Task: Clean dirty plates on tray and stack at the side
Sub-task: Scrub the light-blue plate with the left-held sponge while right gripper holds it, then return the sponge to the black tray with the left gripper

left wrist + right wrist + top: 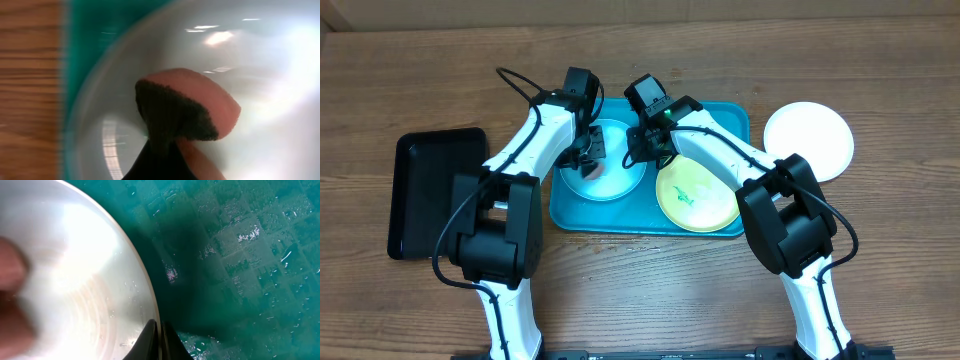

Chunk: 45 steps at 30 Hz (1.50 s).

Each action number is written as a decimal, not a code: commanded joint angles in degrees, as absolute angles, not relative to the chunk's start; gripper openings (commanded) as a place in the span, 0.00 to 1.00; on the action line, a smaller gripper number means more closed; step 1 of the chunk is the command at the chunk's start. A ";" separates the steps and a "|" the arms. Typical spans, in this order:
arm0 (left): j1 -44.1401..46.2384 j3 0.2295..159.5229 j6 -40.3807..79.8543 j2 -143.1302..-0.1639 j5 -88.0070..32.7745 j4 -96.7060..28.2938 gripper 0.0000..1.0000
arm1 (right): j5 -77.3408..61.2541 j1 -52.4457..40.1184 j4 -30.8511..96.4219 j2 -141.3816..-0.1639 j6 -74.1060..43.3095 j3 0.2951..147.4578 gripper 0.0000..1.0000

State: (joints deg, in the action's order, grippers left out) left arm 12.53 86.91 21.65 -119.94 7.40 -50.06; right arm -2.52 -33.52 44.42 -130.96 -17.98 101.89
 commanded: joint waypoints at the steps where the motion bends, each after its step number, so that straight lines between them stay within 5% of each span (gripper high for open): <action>1: 12.34 87.53 18.61 -120.68 23.68 -51.48 0.04 | -0.89 -33.69 44.69 -129.88 -17.50 101.30 0.04; 7: 12.40 93.67 18.48 -120.42 26.81 -55.33 0.04 | -0.91 -33.69 44.69 -129.88 -17.50 101.30 0.04; 14: 12.12 96.62 18.87 -120.62 -0.30 -52.05 0.04 | -0.91 -33.69 44.49 -129.88 -17.50 101.30 0.04; 21: 12.80 90.74 19.25 -120.66 -12.67 -46.76 0.04 | -0.91 -33.69 44.03 -129.88 -17.50 101.30 0.04; 37: 11.27 87.81 18.41 -120.40 31.11 -54.35 0.04 | -0.89 -33.69 45.36 -129.88 -17.50 101.30 0.04; 45: 10.92 96.33 27.40 -117.10 32.29 -60.40 0.04 | -1.56 -34.04 44.93 -129.05 -14.68 102.65 0.04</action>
